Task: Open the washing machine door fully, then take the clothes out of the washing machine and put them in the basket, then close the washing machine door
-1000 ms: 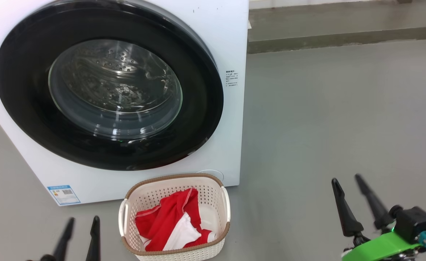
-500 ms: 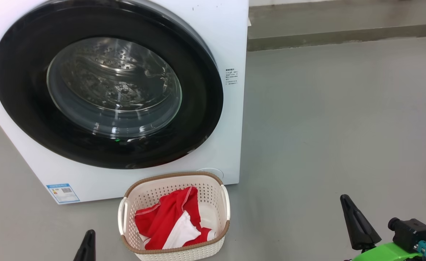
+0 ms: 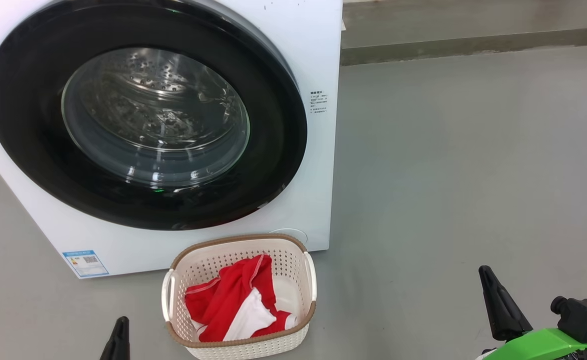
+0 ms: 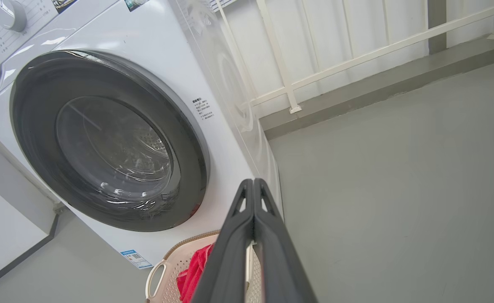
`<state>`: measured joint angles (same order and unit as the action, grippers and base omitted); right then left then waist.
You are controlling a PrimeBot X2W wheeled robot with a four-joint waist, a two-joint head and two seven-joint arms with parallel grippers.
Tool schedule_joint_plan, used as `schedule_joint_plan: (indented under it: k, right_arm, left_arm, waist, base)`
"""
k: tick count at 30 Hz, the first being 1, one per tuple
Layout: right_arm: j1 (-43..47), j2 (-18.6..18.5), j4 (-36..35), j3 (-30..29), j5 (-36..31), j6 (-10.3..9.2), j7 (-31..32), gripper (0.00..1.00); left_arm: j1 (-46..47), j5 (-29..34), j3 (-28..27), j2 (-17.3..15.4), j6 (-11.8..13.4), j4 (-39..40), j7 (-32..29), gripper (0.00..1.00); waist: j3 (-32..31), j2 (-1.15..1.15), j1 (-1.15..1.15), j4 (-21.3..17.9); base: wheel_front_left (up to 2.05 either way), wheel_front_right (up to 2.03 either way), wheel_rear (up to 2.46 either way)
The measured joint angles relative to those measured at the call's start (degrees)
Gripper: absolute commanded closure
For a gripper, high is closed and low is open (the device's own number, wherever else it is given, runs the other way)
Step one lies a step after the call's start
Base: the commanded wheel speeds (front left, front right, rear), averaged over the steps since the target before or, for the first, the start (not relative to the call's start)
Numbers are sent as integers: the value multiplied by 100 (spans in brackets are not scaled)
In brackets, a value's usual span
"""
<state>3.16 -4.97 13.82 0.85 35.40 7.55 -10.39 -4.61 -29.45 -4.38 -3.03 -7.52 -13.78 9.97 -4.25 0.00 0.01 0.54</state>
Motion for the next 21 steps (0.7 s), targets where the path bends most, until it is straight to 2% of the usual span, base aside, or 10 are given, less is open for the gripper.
schedule_joint_plan:
  k: [21]
  right_arm:
    - [-134,55,41,-177,1121,0,341,100]
  left_arm:
    - [145,-1227,-2,9,0,-25,-341,100]
  waist:
    - [89,0,0,-11]
  base:
    - [0,0,0]
